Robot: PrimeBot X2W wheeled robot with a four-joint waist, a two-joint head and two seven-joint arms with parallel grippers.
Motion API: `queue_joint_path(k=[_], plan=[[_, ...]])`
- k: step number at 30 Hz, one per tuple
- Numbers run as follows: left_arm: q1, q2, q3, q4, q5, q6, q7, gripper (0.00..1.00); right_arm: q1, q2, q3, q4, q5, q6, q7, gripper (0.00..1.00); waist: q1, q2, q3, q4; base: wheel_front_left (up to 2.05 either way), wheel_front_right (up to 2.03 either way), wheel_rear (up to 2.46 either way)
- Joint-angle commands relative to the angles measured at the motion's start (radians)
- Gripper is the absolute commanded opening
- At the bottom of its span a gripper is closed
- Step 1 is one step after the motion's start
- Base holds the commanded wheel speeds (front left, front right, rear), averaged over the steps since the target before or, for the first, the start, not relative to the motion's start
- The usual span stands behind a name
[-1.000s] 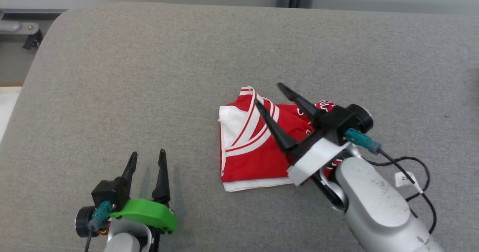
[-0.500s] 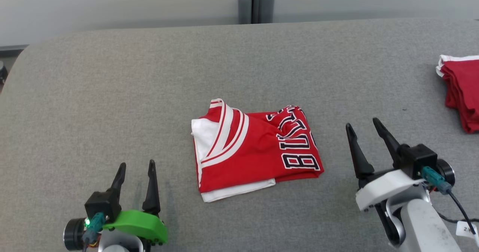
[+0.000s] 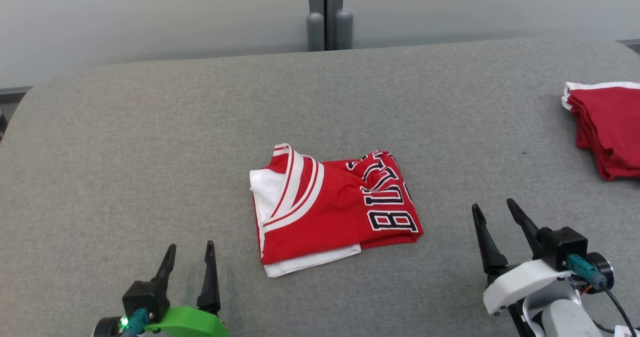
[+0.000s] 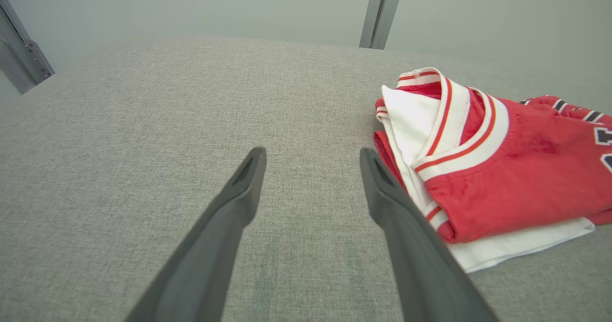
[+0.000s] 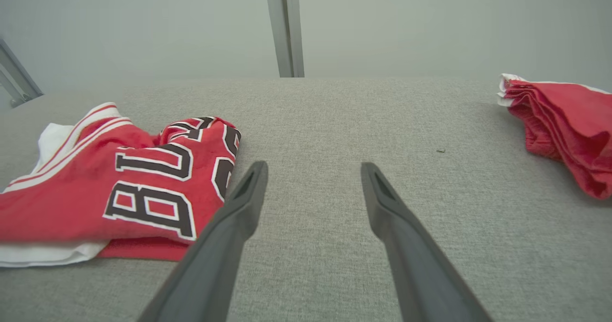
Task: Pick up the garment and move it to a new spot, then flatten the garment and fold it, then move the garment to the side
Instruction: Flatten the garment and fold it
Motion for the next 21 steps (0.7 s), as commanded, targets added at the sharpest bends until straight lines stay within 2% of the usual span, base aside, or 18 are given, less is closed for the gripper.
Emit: queue_joint_path(k=[1, 5, 14, 18, 21], plan=[[-0.001, 0.003, -0.002, -0.002, 0.004, 0.004, 0.0, 1.0, -0.015, -0.003, 0.008, -0.002, -0.009, -0.002, -0.004, 1.0, 0.0, 0.0, 0.006, 0.011, 0.0, 0.0, 0.0], [-0.029, 0.004, -0.014, -0.003, -0.007, 0.003, 0.0, 1.0, -0.053, -0.002, 0.093, -0.001, -0.009, -0.002, -0.004, 1.0, 0.0, 0.0, 0.027, 0.038, 0.0, 0.0, 0.0], [-0.057, 0.004, -0.042, 0.009, -0.043, 0.007, 0.0, 1.0, -0.23, -0.004, 0.453, 0.079, 0.042, -0.002, -0.002, 1.0, 0.0, 0.0, 0.078, 0.116, 0.0, 0.0, 0.0], [-0.065, 0.003, -0.053, 0.013, -0.05, 0.006, 0.0, 1.0, -0.318, -0.005, 0.541, 0.151, 0.063, -0.002, 0.026, 1.0, 0.0, 0.0, 0.098, 0.148, 0.0, 0.0, 0.0], [-0.076, 0.003, -0.06, 0.015, -0.056, 0.006, 0.0, 1.0, -0.368, -0.004, 0.562, 0.196, 0.079, -0.002, 0.042, 1.0, 0.0, 0.0, 0.113, 0.169, 0.0, 0.0, 0.0]])
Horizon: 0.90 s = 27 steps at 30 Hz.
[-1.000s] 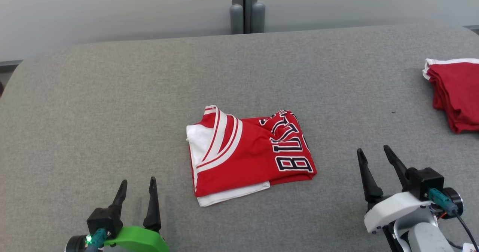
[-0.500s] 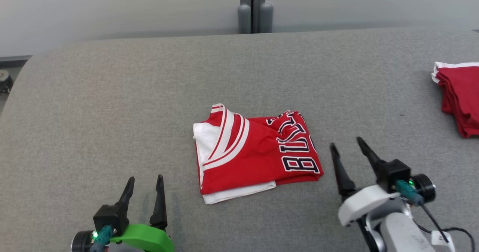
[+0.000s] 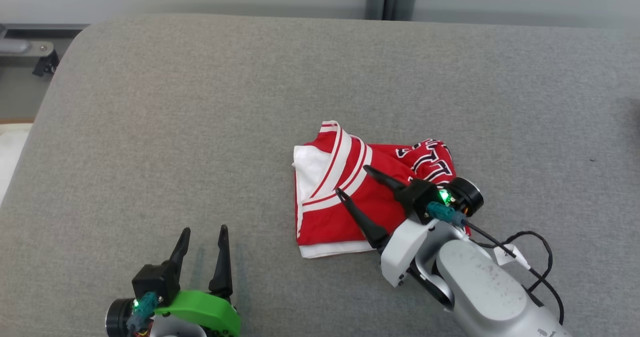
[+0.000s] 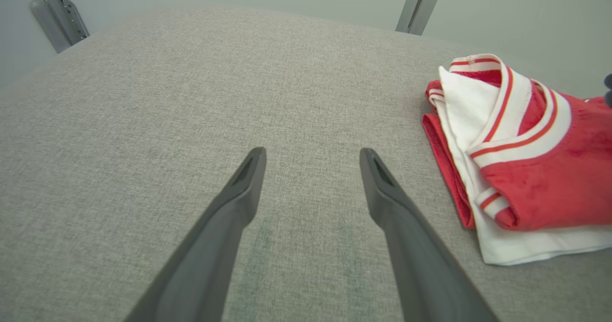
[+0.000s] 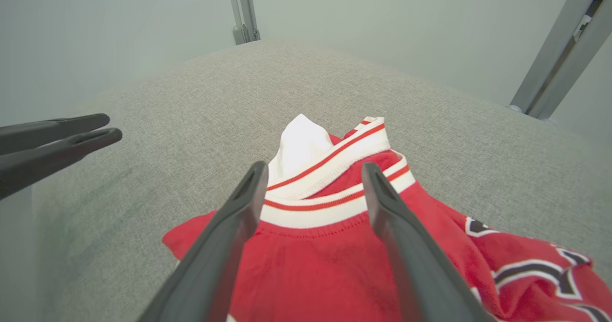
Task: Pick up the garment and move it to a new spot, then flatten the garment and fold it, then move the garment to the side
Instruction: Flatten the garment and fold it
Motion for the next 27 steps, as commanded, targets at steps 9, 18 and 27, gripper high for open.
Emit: queue_joint_path(k=[9, 18, 27], plan=[[-0.042, 0.003, -0.021, -0.001, -0.021, 0.01, 0.0, 1.0, -0.091, -0.005, 0.052, 0.092, 0.071, -0.002, 0.025, 1.0, 0.0, 0.0, 0.052, 0.061, 0.0, 0.0, 0.0], [-0.052, 0.003, -0.027, -0.002, -0.027, 0.01, 0.0, 1.0, -0.115, -0.004, 0.18, 0.112, 0.076, -0.002, 0.022, 1.0, 0.0, 0.0, 0.065, 0.062, 0.0, 0.0, 0.0], [-0.064, 0.003, -0.042, 0.007, -0.042, 0.012, 0.0, 1.0, -0.146, -0.005, 0.234, 0.166, 0.074, -0.002, 0.064, 1.0, 0.0, 0.0, 0.071, 0.076, 0.0, 0.0, 0.0]])
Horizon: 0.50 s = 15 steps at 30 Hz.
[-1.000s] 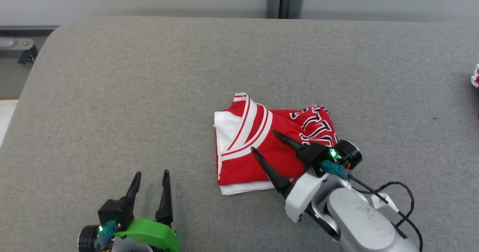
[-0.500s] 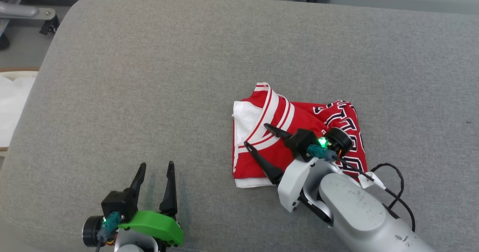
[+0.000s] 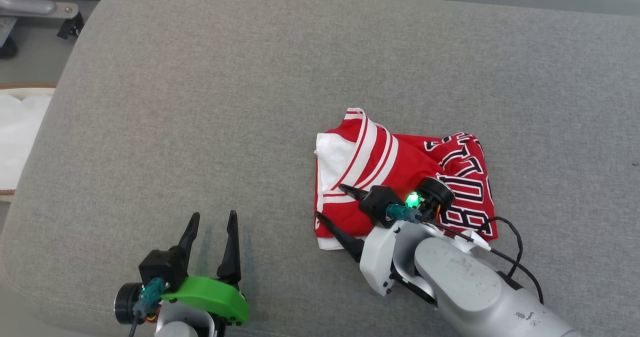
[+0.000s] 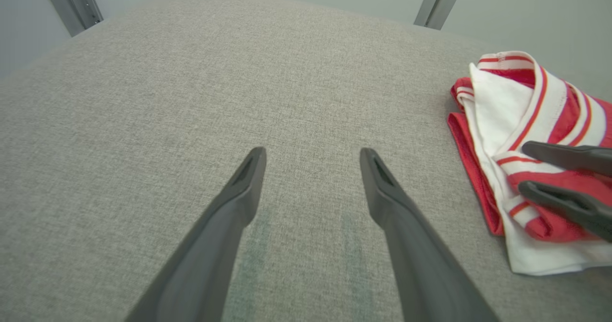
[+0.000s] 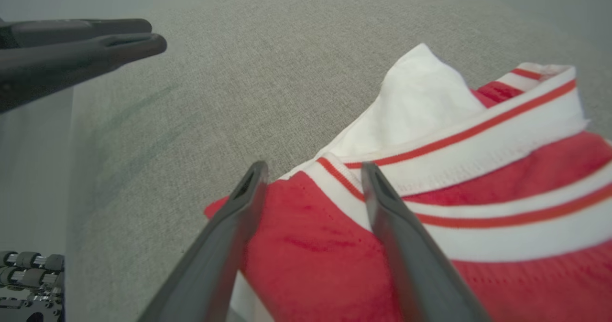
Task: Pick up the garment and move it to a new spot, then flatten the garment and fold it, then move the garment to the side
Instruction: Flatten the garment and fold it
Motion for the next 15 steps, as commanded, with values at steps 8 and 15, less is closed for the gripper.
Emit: queue_joint_path(k=[8, 15], plan=[[-0.006, 0.003, 0.004, 0.005, -0.01, 0.006, 0.0, 1.0, 0.012, -0.006, -0.051, 0.069, -0.043, -0.002, 0.009, 0.69, 0.0, 0.0, 0.007, 0.01, 0.0, 0.0, 0.0], [-0.01, 0.003, 0.005, 0.003, -0.007, 0.005, 0.0, 1.0, 0.031, -0.006, -0.069, 0.083, -0.036, -0.002, -0.014, 0.44, 0.0, 0.0, 0.01, 0.003, 0.0, 0.0, 0.0]])
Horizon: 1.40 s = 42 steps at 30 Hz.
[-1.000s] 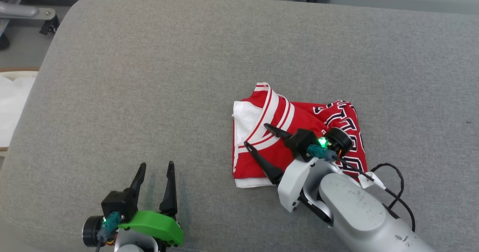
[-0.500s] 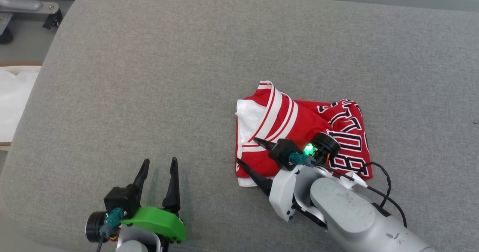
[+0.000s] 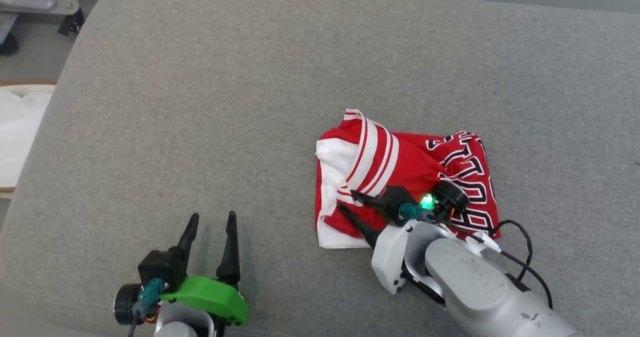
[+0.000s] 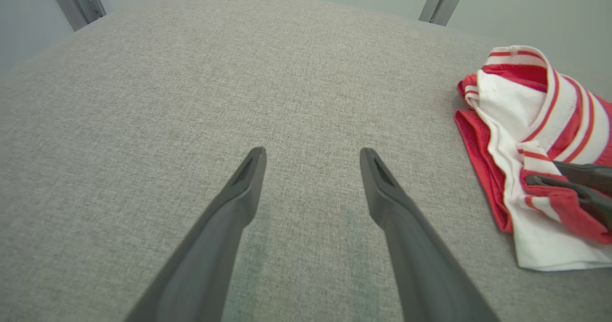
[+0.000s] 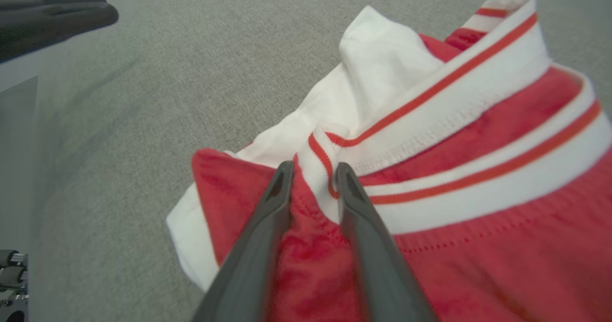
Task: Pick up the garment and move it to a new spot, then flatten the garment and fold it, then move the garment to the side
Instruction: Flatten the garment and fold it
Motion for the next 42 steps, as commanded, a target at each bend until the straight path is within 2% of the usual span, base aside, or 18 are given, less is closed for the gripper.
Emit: queue_joint_path(k=[1, 6, 9, 12, 21, 27, 29, 31, 33, 34, 35, 38, 42], plan=[[-0.013, 0.003, 0.002, -0.002, -0.003, 0.005, 0.0, 1.0, 0.022, -0.008, -0.003, 0.012, 0.01, -0.002, -0.005, 0.43, 0.0, 0.0, 0.001, -0.002, 0.0, 0.0, 0.0], [-0.019, 0.003, 0.001, -0.008, 0.001, 0.003, 0.0, 1.0, 0.018, -0.008, 0.002, -0.009, 0.027, -0.002, -0.043, 0.4, 0.0, 0.0, -0.001, -0.004, 0.0, 0.0, 0.0], [-0.018, 0.003, 0.003, -0.009, 0.004, 0.001, 0.0, 1.0, 0.018, -0.006, 0.009, -0.039, 0.035, -0.002, -0.07, 0.23, 0.0, 0.0, -0.005, -0.005, 0.0, 0.0, 0.0], [-0.009, 0.003, 0.007, -0.009, 0.009, -0.001, 0.0, 1.0, 0.025, -0.007, 0.018, -0.075, 0.041, -0.002, -0.087, 0.0, 0.0, 0.0, -0.015, -0.006, 0.0, 0.0, 0.0], [0.019, 0.003, 0.024, -0.011, 0.027, -0.005, 0.0, 1.0, 0.078, -0.007, 0.034, -0.244, 0.013, -0.002, -0.096, 0.0, 0.0, 0.0, -0.045, -0.014, 0.0, 0.0, 0.0], [0.029, 0.003, 0.031, -0.012, 0.025, 0.0, 0.001, 1.0, 0.13, -0.021, 0.076, -0.26, -0.012, -0.002, -0.096, 0.01, 0.0, 0.0, -0.06, -0.021, 0.0, 0.0, 0.0], [0.031, 0.003, 0.031, -0.012, 0.022, 0.002, 0.001, 1.0, 0.14, -0.027, 0.105, -0.244, -0.012, -0.002, -0.096, 0.14, 0.0, 0.0, -0.059, -0.023, 0.0, 0.0, 0.0], [0.033, 0.003, 0.032, -0.01, 0.019, 0.005, 0.001, 1.0, 0.145, -0.036, 0.139, -0.219, -0.001, -0.002, -0.096, 0.21, 0.0, 0.0, -0.058, -0.026, 0.0, 0.0, 0.0], [0.033, 0.003, 0.033, -0.008, 0.017, 0.009, 0.001, 1.0, 0.147, -0.045, 0.167, -0.183, 0.016, -0.002, -0.096, 0.48, 0.0, 0.0, -0.059, -0.027, 0.0, 0.0, 0.0], [0.033, 0.003, 0.034, -0.007, 0.016, 0.009, 0.001, 1.0, 0.147, -0.046, 0.17, -0.165, 0.026, -0.002, -0.096, 0.97, 0.0, 0.0, -0.059, -0.029, 0.0, 0.0, 0.0], [0.034, 0.003, 0.036, -0.006, 0.016, 0.009, 0.001, 1.0, 0.14, -0.043, 0.165, -0.167, 0.035, -0.002, -0.096, 1.0, 0.0, 0.0, -0.059, -0.03, 0.0, 0.0, 0.0], [0.032, 0.003, 0.042, -0.008, 0.015, 0.011, 0.001, 1.0, 0.13, -0.041, 0.11, -0.198, 0.052, -0.002, -0.096, 1.0, 0.0, 0.0, -0.059, -0.036, 0.0, 0.0, 0.0], [0.032, 0.003, 0.052, -0.015, 0.03, 0.014, 0.001, 1.0, 0.154, -0.042, -0.034, -0.29, 0.022, -0.002, -0.096, 1.0, 0.0, 0.0, -0.063, -0.053, 0.0, 0.0, 0.0]])
